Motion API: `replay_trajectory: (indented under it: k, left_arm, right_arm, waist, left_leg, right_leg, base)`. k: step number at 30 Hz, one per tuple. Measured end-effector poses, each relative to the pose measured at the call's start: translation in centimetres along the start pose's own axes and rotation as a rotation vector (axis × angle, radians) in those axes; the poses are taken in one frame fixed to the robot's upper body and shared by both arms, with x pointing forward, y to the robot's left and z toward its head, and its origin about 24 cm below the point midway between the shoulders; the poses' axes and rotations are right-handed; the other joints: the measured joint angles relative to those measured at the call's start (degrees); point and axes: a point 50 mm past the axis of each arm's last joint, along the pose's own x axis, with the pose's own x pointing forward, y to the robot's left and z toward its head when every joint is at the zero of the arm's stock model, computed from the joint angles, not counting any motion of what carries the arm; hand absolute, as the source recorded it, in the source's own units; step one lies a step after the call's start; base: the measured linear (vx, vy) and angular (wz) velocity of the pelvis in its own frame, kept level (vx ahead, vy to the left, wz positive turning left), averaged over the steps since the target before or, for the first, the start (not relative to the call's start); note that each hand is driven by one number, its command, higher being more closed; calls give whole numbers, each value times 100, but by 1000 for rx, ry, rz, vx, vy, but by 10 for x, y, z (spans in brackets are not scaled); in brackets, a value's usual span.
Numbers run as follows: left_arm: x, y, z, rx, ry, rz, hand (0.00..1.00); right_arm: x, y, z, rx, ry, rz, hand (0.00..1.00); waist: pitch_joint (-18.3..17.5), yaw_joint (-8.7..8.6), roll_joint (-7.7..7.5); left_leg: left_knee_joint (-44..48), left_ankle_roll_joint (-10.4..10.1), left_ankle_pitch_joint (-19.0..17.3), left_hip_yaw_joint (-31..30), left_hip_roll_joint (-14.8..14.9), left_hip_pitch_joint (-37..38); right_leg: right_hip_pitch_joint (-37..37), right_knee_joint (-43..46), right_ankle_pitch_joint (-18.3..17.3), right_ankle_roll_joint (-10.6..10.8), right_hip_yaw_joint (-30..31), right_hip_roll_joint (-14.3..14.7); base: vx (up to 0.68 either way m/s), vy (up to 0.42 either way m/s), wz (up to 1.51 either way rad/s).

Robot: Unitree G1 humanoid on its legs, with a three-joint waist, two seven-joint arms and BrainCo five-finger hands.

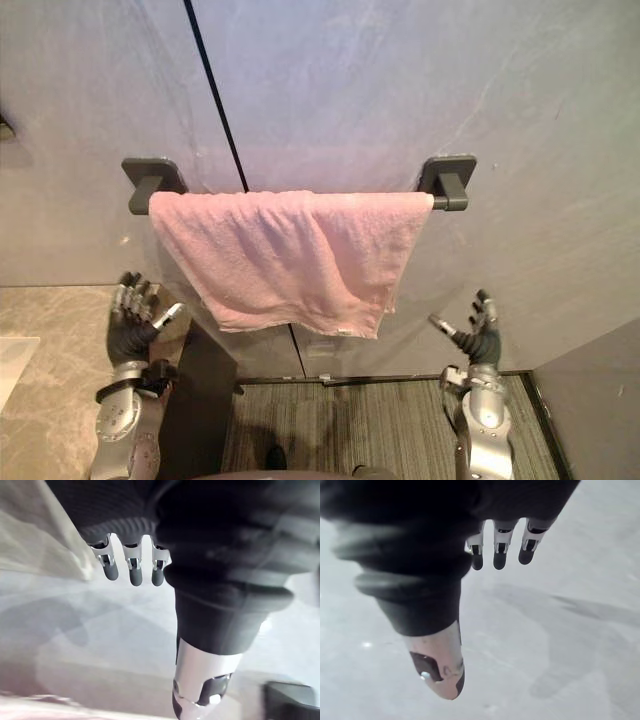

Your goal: Organize washtable

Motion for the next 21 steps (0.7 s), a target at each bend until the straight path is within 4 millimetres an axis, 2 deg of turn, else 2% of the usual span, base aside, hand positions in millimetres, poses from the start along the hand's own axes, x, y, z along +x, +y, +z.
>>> replay_trajectory:
  k: [3,4,6,9,12,13,15,17,21]
  left_arm:
    - [4,-2,27,-8,-127,-6,0]
    - [4,-3,32,-9,-151,-9,0]
    - [4,-5,55,-19,-261,-18,0]
    - [1,-10,80,-40,-380,-34,0]
    - [-4,-17,104,-81,-501,-97,0]
    - [-5,-19,108,-99,-515,-119,0]
    - [-9,-33,118,-190,-548,-254,0]
    - [-12,-47,120,-274,-534,-388,0]
    - [-19,-76,112,-417,-439,-618,0]
  right_arm:
    - [2,4,40,-2,-181,20,0]
    - [1,4,47,0,-216,24,0]
    - [-3,7,79,18,-365,41,0]
    - [-11,11,111,41,-531,80,0]
    - [-24,19,144,176,-717,205,0]
    - [-26,22,149,207,-742,237,0]
    - [-30,39,162,353,-806,402,0]
    - [-33,55,169,451,-824,546,0]
    - [-44,88,179,592,-823,818,0]
  waist:
    - [0,2,0]
    - [0,2,0]
    - [0,5,-1]
    - [0,6,-1]
    - [0,-5,-1]
    - [-3,-11,-5]
    - [-6,-11,-11]
    - [-9,1,-7]
    - [-17,15,-11]
  left_leg:
    - [3,12,-8,22,0,18]
    - [3,14,-10,31,0,24]
    - [5,23,-16,59,-6,43]
    - [5,41,-29,111,-17,94]
    - [4,49,-34,141,-34,137]
    - [4,50,-34,143,-35,145]
    - [3,51,-33,154,-39,187]
    - [2,52,-32,154,-40,203]
    - [2,54,-28,154,-40,219]
  right_leg:
    - [4,8,0,0,17,-2]
    - [4,10,0,0,24,-2]
    - [6,23,0,0,49,-11]
    - [16,57,-2,3,102,-26]
    - [26,93,-6,10,144,-43]
    - [31,99,-7,12,145,-44]
    - [42,154,-20,29,161,-49]
    - [50,172,-22,31,163,-51]
    - [52,201,-21,32,170,-48]
  base:
    - [0,0,-2]
    - [0,0,-6]
    - [0,0,-6]
    - [-11,4,-9]
    - [-31,6,-6]
    - [-44,2,-3]
    - [-50,-4,-3]
    - [-44,-5,-1]
    - [-20,-3,0]
